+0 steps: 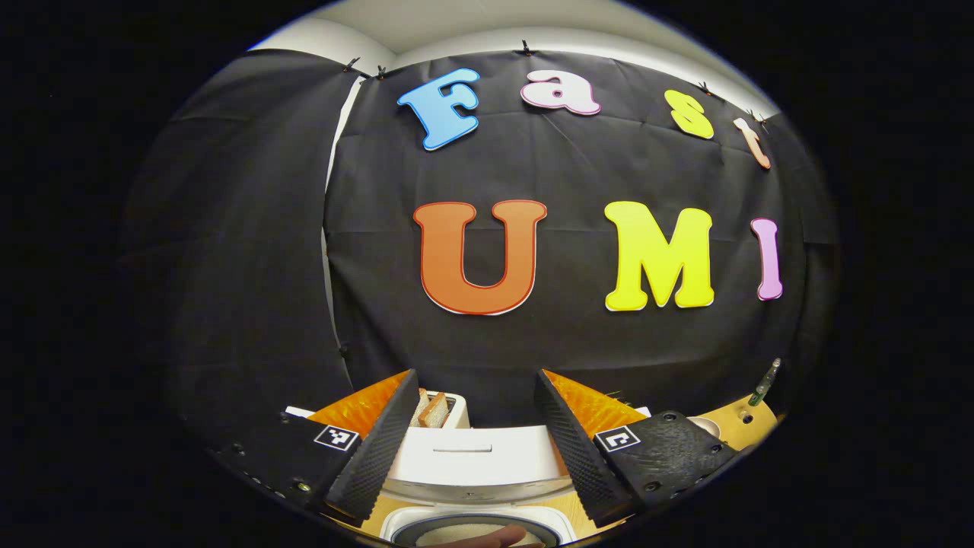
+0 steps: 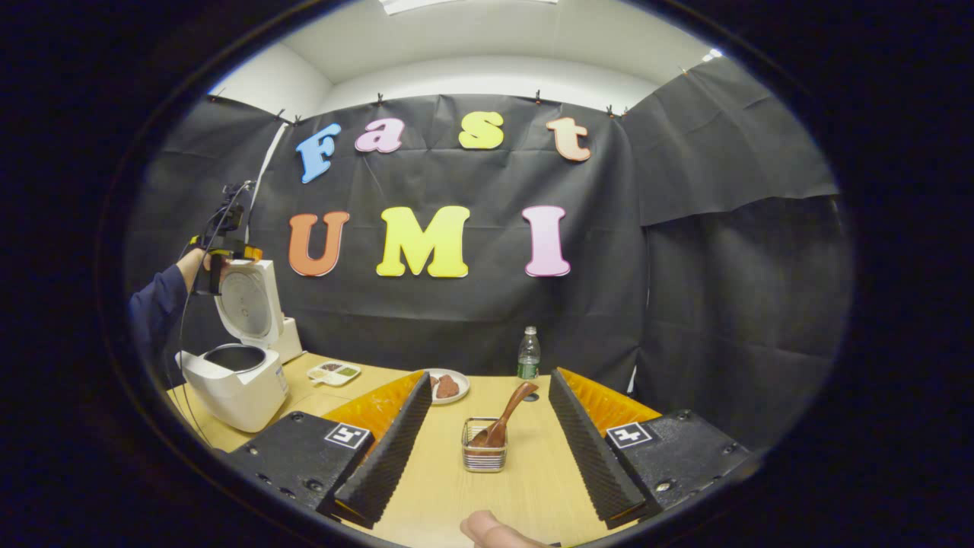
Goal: Close the left gripper, press the button to open the rice cooker; take a wooden spoon from the chopstick holder with the right hand, scoop a spoonful of rice and pour it into the rice cooker, then put the wooden spoon back into the chopstick holder.
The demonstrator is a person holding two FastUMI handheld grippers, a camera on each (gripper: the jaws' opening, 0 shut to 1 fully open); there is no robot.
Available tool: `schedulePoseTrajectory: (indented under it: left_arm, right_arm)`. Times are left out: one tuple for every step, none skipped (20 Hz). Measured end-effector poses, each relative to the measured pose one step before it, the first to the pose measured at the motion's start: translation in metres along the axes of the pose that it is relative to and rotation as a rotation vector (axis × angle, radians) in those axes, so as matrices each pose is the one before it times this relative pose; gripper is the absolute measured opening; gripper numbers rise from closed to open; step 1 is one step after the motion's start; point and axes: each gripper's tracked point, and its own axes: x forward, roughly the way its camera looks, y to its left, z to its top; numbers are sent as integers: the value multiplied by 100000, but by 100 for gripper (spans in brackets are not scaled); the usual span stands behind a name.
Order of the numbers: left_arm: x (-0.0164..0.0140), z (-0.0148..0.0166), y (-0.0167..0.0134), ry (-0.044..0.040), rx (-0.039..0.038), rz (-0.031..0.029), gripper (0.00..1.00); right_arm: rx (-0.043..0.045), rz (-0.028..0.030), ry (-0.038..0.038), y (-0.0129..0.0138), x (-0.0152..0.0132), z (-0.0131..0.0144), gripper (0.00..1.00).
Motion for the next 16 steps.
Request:
schedulePoseTrajectory:
  left_arm:
    - [-318,23,-71,817,-28,-477,97]
    - [-372,-205,-77,1168,189,-342,97]
    - [-398,-144,20,780,127,-150,97]
    - [-533,-171,-74,993,-353,111,97]
    - [-477,-314,-82,997,287,229,98]
    - [-481,-186,-45,525,181,151,98]
    - [-577,-280,-65,754,91,-68,97]
    - [-518,-190,-48,474,-302,-193,97]
    - [-381,-158,54,885,-543,71,97]
    - [-285,-229,-105,626,-195,368,97]
    - [-661,-517,-16,1161,759,181,97]
    - [-531,-331,13,213,-52,-14,97]
    - [-592,-339,2,1248,-923,-55,97]
    - [-425,-311,-133,354,-142,-87,97]
    - [-339,-602,-74,1113,61,-516,97]
    - [-390,-472,-83,467,22,-633,97]
  right_arm:
    - [162,92,173,-62,44,-126,98]
    - [161,-227,228,-171,-52,-36,98]
    - [93,-303,-145,-163,26,19,98]
    - [113,-289,36,-116,-92,-6,98]
    - [250,201,293,79,-108,-219,98]
    - [318,802,88,37,-236,-44,98]
    - [254,266,217,111,-154,-130,98]
    - [217,-61,119,-189,-190,-76,98]
    - [506,292,64,-54,-392,-30,98]
    - [616,849,646,63,-319,-80,98]
    - [615,1131,436,259,-257,-176,98]
    - [35,529,168,84,-359,13,98]
    - [18,98,129,-181,-177,-174,98]
    - [-65,-309,-369,-147,-320,160,98]
    - [-255,-765,-601,-330,-315,143,98]
    - [-145,-1096,-514,-369,-197,58,98]
